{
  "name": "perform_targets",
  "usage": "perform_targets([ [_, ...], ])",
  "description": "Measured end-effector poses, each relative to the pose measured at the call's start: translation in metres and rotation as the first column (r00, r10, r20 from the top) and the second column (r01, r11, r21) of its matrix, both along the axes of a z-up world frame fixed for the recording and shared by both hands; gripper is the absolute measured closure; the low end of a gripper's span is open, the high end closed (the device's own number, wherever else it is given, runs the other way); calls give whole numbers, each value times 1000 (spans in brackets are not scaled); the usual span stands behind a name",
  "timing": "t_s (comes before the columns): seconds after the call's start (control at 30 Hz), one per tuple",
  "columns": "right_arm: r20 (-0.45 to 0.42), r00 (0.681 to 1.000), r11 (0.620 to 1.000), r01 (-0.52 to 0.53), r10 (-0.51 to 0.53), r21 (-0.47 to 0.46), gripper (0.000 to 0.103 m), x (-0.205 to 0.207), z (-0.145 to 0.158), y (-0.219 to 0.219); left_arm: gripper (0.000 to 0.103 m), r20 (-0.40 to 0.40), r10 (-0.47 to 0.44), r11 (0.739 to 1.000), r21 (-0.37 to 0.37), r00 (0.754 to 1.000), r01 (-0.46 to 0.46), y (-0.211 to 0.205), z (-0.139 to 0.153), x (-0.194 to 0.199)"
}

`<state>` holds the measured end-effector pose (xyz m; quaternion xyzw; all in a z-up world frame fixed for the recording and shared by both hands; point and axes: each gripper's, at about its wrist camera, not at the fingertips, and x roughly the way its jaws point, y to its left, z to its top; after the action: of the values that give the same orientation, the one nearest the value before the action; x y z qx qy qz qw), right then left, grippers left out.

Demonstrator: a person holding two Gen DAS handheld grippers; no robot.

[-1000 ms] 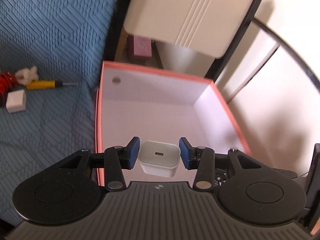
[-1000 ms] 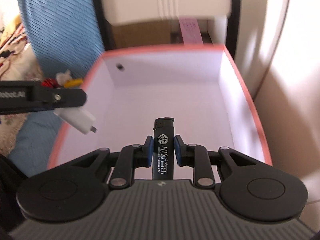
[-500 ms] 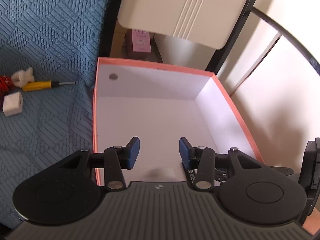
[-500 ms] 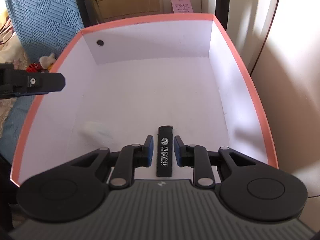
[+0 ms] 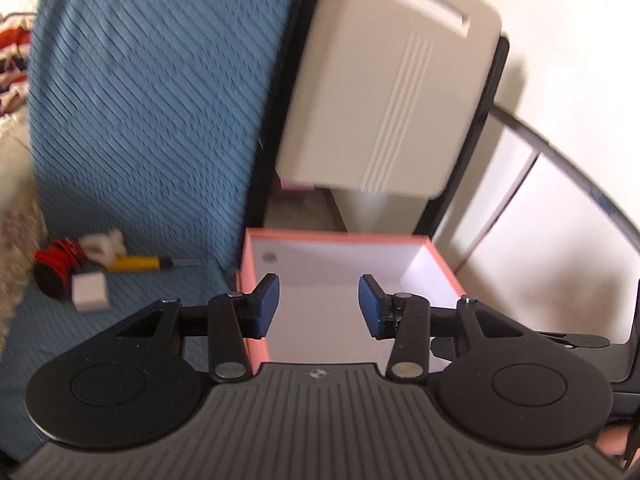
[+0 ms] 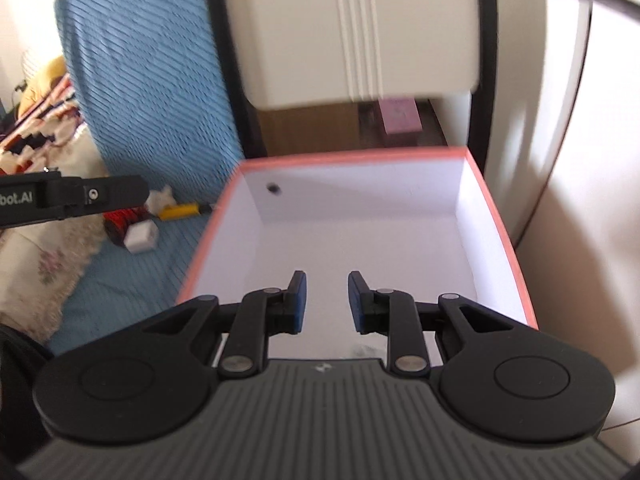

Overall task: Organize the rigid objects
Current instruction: 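Move both open tools back to the remaining objects on the seat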

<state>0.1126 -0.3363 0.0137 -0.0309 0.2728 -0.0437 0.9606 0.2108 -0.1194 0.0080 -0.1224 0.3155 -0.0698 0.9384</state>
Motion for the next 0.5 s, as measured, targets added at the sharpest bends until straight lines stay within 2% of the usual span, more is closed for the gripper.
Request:
perform_targets([
  [0.27, 69, 995, 997, -63, 65, -32, 76, -12, 21, 53, 53, 97, 56, 998, 37, 994, -59, 42, 30, -33],
  [0.5, 88, 987, 990, -125, 131, -62, 76, -18, 16, 102, 53, 119, 87, 995, 36, 989, -92, 80, 29, -57],
])
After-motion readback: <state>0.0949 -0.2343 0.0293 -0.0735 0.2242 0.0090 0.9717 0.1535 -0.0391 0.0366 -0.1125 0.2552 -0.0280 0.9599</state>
